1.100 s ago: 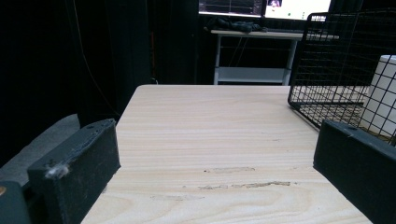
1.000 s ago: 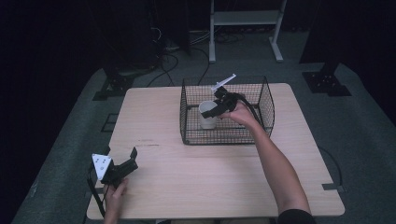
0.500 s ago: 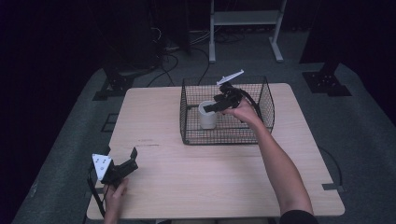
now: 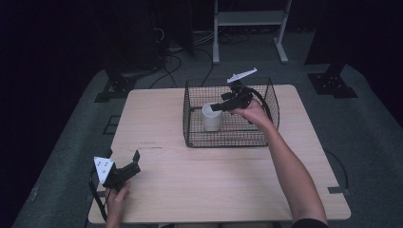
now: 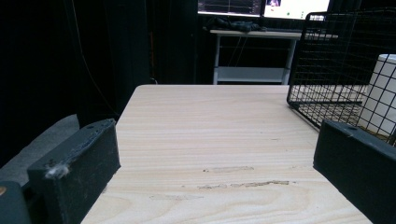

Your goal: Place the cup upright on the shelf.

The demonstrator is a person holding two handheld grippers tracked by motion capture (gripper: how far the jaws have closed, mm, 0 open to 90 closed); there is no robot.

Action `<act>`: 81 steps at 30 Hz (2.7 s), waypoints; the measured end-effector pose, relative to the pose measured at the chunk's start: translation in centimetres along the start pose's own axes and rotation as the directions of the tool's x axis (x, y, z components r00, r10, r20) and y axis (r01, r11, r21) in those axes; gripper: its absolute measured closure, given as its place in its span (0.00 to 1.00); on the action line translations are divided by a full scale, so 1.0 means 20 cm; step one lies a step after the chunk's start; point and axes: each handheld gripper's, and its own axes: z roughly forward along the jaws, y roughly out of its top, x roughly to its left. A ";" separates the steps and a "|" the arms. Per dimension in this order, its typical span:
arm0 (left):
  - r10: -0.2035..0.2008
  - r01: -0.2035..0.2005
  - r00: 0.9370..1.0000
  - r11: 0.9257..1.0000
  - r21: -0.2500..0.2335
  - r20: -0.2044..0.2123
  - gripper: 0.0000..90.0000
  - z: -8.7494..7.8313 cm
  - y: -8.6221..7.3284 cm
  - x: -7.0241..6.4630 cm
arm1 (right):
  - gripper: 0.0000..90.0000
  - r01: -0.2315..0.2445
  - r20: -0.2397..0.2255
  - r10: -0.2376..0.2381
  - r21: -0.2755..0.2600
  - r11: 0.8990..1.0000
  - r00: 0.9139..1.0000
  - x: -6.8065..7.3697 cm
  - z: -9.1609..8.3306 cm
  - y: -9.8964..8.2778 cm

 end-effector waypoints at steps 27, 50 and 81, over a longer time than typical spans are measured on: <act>0.004 -0.004 1.000 1.000 0.002 -0.001 0.00 0.00 0.00 0.00 | 0.15 0.019 -0.033 -0.020 -0.046 0.999 0.999 0.07 -0.17 -0.09; 0.005 -0.005 1.000 1.000 0.002 -0.001 0.00 0.00 0.00 0.00 | 0.15 0.055 -0.091 -0.059 -0.039 0.998 0.994 0.19 -0.25 -0.21; 0.010 -0.010 1.000 1.000 0.002 -0.002 0.00 0.00 0.00 -0.01 | 0.15 0.074 -0.102 -0.080 -0.065 0.995 0.992 0.28 -0.41 -0.42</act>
